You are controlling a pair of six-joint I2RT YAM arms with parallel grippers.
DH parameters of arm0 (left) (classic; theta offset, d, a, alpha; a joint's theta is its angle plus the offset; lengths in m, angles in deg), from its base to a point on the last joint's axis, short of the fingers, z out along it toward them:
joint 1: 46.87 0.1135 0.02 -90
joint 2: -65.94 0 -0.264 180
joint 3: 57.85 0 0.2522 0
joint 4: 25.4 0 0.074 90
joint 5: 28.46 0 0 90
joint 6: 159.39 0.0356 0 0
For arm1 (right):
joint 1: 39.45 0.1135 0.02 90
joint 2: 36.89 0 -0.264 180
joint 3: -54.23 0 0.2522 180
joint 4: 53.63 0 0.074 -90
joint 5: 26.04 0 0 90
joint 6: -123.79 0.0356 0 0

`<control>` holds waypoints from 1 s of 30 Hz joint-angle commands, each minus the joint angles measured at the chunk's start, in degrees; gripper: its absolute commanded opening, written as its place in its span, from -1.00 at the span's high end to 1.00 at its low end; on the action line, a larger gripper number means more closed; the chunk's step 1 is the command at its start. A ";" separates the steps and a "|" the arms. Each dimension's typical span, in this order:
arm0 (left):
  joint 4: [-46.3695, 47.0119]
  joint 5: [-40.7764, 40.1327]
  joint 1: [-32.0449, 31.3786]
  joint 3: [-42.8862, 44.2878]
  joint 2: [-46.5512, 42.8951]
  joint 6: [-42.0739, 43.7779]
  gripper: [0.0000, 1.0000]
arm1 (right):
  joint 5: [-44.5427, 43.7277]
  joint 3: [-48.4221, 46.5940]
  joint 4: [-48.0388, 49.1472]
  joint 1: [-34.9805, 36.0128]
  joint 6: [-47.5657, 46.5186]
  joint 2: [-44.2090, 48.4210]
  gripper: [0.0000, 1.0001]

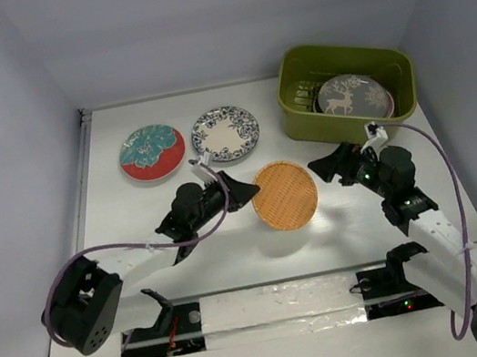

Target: Place the plates into the plastic bin on the countertop

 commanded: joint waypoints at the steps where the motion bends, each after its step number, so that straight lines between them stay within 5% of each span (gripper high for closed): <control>1: 6.97 5.02 3.06 -1.39 -4.86 -4.00 1.00 | 2.84 0.68 5.25 3.92 -2.37 -1.27 -0.97; 8: 8.37 9.24 7.46 -1.74 -10.32 -7.34 1.00 | 5.47 3.31 11.30 6.40 -1.68 -6.10 -0.92; 14: 9.78 10.57 8.52 -0.78 -10.41 -8.57 1.00 | 16.91 3.93 23.18 7.54 2.37 -12.25 -0.34; 15: 9.78 10.57 8.52 -0.69 -10.32 -8.75 1.00 | 18.12 3.76 24.66 7.54 3.24 -12.70 0.00; 17: 7.95 10.57 8.52 0.10 -10.24 -8.22 1.00 | 18.40 3.67 26.52 7.54 4.30 -12.88 0.36; 18: 6.72 10.31 8.52 1.06 -10.15 -7.00 0.99 | 18.23 3.24 27.05 7.54 5.26 -12.35 0.78; 20: -0.18 6.99 9.05 2.29 -10.76 -4.80 0.64 | 16.13 2.44 26.62 7.54 6.23 -10.86 1.00; 24: -14.98 -7.51 9.05 5.02 -13.13 2.93 0.26 | 4.82 -5.01 13.31 7.54 3.62 -5.85 1.00; 30: -22.38 -21.50 9.57 4.50 -16.30 8.48 -0.26 | -15.30 -22.32 -0.25 5.54 -2.10 -5.66 1.00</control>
